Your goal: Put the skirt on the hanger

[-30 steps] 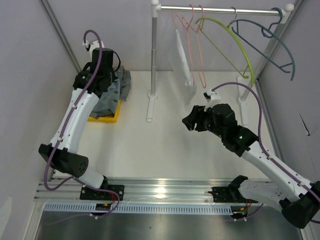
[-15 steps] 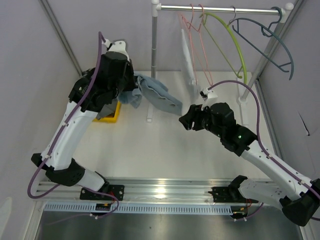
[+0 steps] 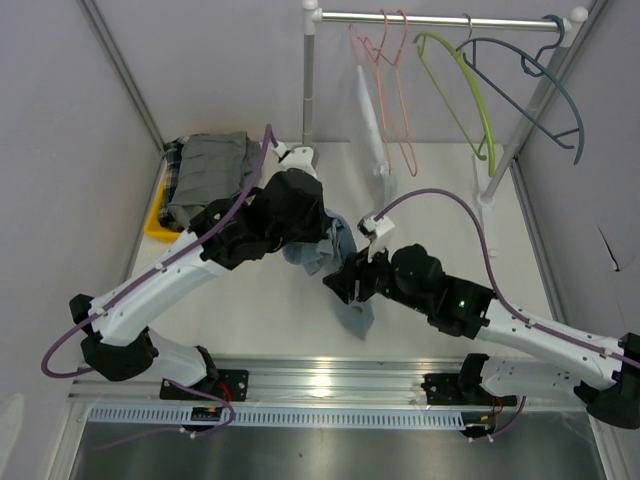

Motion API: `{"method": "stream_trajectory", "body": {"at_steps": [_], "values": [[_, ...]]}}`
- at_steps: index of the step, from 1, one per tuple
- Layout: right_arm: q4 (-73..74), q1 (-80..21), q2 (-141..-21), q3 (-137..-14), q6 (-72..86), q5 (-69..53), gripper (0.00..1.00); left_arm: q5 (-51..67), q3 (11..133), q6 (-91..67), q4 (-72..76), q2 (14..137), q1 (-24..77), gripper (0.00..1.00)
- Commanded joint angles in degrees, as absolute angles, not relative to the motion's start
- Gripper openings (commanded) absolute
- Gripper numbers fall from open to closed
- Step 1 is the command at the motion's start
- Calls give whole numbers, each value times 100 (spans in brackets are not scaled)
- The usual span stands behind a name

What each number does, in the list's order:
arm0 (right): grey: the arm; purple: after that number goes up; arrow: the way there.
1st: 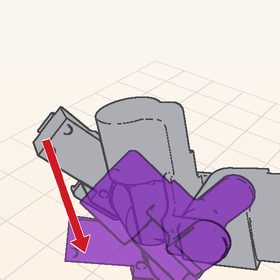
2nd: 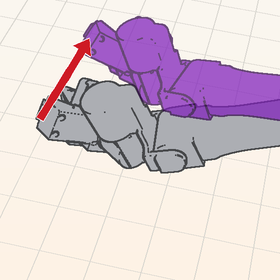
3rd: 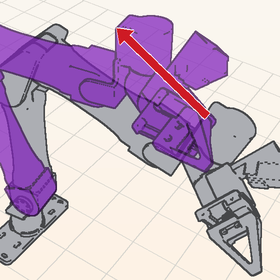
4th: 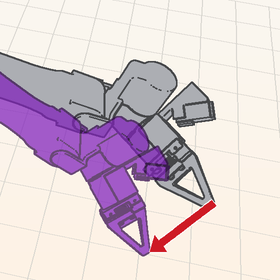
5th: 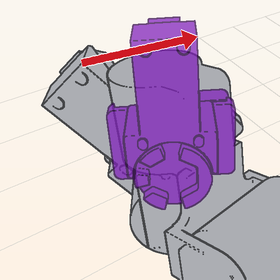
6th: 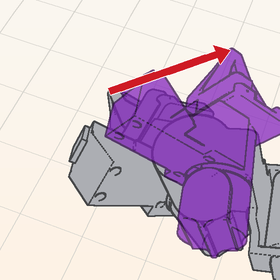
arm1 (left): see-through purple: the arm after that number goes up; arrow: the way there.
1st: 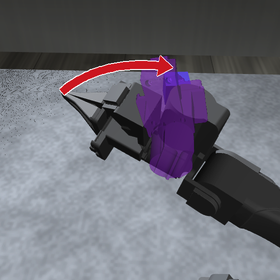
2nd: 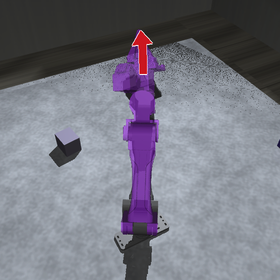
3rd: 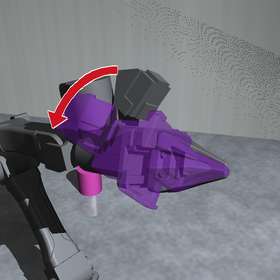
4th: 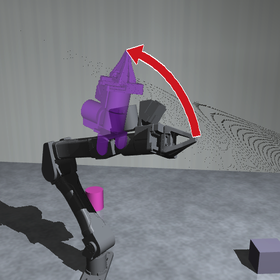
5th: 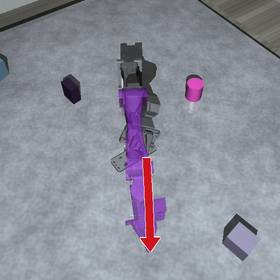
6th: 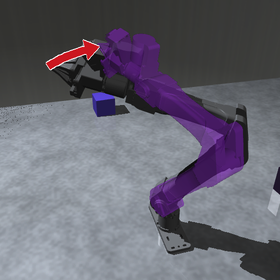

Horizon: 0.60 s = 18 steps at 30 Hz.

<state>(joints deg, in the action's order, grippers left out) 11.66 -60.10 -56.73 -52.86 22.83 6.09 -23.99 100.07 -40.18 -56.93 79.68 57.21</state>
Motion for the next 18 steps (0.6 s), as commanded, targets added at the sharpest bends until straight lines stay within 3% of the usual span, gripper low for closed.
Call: {"method": "stream_trajectory", "body": {"at_steps": [1,12,18], "values": [[441,-6564,-5774,-4941,2373,1352,57,-2689,10072,-4614,-5045,8042,5783,0],[616,-8400,-5556,-4764,2708,4567,55,-2856,10098,-4799,-5045,8112,5906,0],[370,-8262,-5773,-4633,2672,4263,57,-2813,10186,-4834,-5010,8156,5933,0]]}}
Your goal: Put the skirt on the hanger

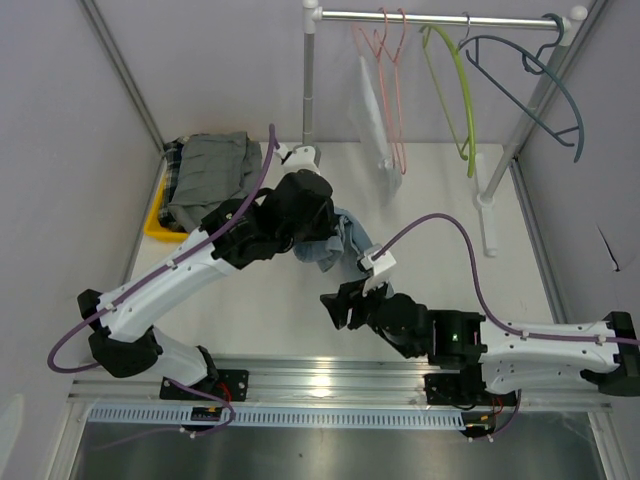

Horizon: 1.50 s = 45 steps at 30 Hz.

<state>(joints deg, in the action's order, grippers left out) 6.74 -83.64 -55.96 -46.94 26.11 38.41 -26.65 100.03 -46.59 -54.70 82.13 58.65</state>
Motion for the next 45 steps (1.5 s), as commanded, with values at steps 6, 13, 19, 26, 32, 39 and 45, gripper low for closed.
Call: {"method": "stream_trajectory", "body": {"at_steps": [6,13,19,26,32,39,45], "values": [[-930,-7297,-5862,-4052,2751,3271,61,-2786,10221,-4869,-5001,8183,5994,0],[-2073,-6522,-6283,-3770,2505,2505,62,-2760,10178,-4851,-4984,8200,6029,0],[-2382,-6758,-6548,-3867,2470,2592,60,-2742,10107,-4825,-4940,8218,6029,0],[-2549,-6777,-6838,-3753,2540,3102,37,-2663,10020,-4781,-4860,8148,6029,0],[-2155,-6706,-6382,-3823,2303,3445,0,-2602,9467,-4685,-4729,7875,5819,0],[381,-6435,-5520,-4999,1978,3227,0,-1803,9184,-3860,-4632,7576,4537,0],[1939,-5207,-5800,-6719,898,2348,0,-1055,10867,-2699,-5210,8410,3402,0]]}}
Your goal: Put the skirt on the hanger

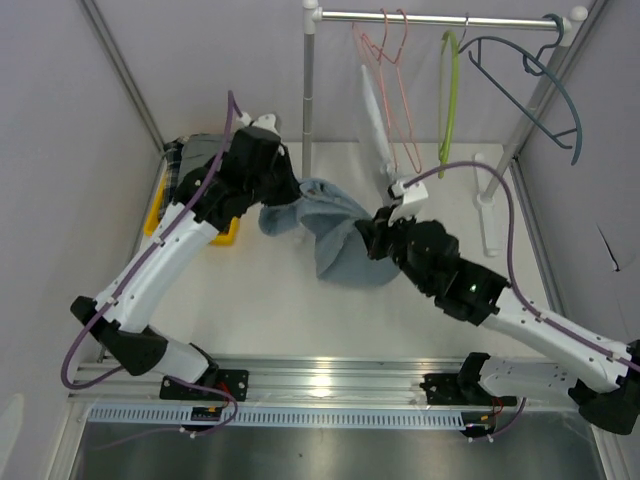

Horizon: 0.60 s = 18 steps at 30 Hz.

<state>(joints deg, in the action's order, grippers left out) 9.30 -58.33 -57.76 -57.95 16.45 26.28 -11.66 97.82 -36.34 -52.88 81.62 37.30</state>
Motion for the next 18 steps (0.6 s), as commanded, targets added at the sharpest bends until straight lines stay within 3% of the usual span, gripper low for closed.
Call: {"method": "stream_trajectory", "body": {"at_steps": [1,3,7,13,18], "values": [[2082,-5003,-5870,-6924,775,2025,0,-1046,11116,-2594,-5534,8568,3349,0],[2354,-4721,-6011,-7450,388,1907,0,-1072,11834,-2321,-5738,8867,3349,0],[2741,-4509,-6100,-7909,27,1960,0,-1108,11937,-2145,-6020,8886,3340,0],[3164,-4737,-5811,-7244,359,2012,0,-836,8991,-2364,-5064,7709,3340,0],[3349,-5071,-5511,-5812,1141,2021,0,-203,6851,-2882,-4099,7330,3410,1]]}}
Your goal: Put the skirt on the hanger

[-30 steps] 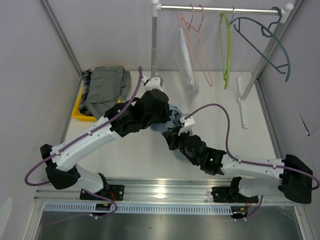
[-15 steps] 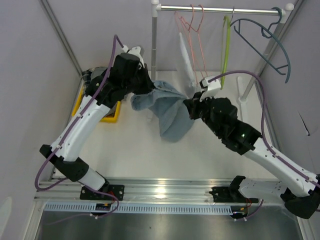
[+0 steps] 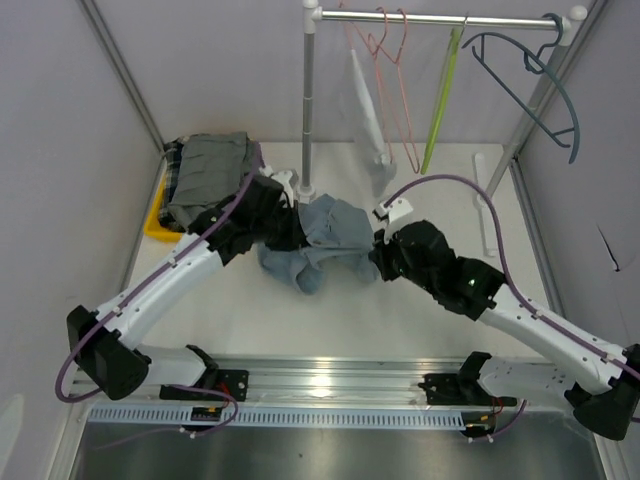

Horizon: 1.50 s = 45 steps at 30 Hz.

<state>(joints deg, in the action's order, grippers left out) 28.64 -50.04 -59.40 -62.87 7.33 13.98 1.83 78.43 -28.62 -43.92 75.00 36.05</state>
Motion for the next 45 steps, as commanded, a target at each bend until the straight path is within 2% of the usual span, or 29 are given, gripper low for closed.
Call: {"method": "stream_trajectory", "body": {"at_steps": [1,3,4,6,9,10,11,15,20,34,40,43,44,45], "values": [[3305,-5123,-5493,-5575,1465,2039,0,-46,6612,-3074,-3930,7278,3419,9],[3226,-5150,-5563,-5046,1835,2074,0,113,5840,-3269,-3579,7251,3480,11],[3217,-5150,-5633,-4923,2002,2074,0,132,5688,-3391,-3299,7242,3489,24],[3155,-5107,-5896,-4686,2398,2188,0,192,5213,-3515,-2964,7207,3524,44],[3260,-4949,-6345,-4702,2645,2276,0,194,4720,-3840,-2725,6822,3682,61],[3304,-4905,-6450,-4728,2663,2346,0,28,4641,-3997,-2733,6568,3752,73],[3339,-4843,-6590,-4755,2698,2373,0,-165,4519,-4077,-2777,6461,3901,76],[3226,-4536,-6723,-4737,2628,2171,0,-500,3905,-4534,-2935,6153,4349,72],[3138,-4377,-6715,-4632,2575,2057,0,-1185,3437,-5360,-2997,6011,5219,72],[3225,-4430,-6214,-4280,2646,1872,0,-1213,2514,-6468,-1363,6127,5572,69],[3261,-4447,-6152,-4280,2637,1916,0,-1327,2601,-6407,-1389,6519,5695,66],[3226,-4474,-6187,-4280,2672,1934,0,-1336,2488,-6486,-1048,6714,5695,59],[3217,-4474,-6187,-4280,2681,1934,0,-1362,2435,-6547,-1011,6776,5695,49],[3208,-4465,-6179,-4263,2689,1942,0,-1371,2408,-6548,-950,6802,5695,42]]}}
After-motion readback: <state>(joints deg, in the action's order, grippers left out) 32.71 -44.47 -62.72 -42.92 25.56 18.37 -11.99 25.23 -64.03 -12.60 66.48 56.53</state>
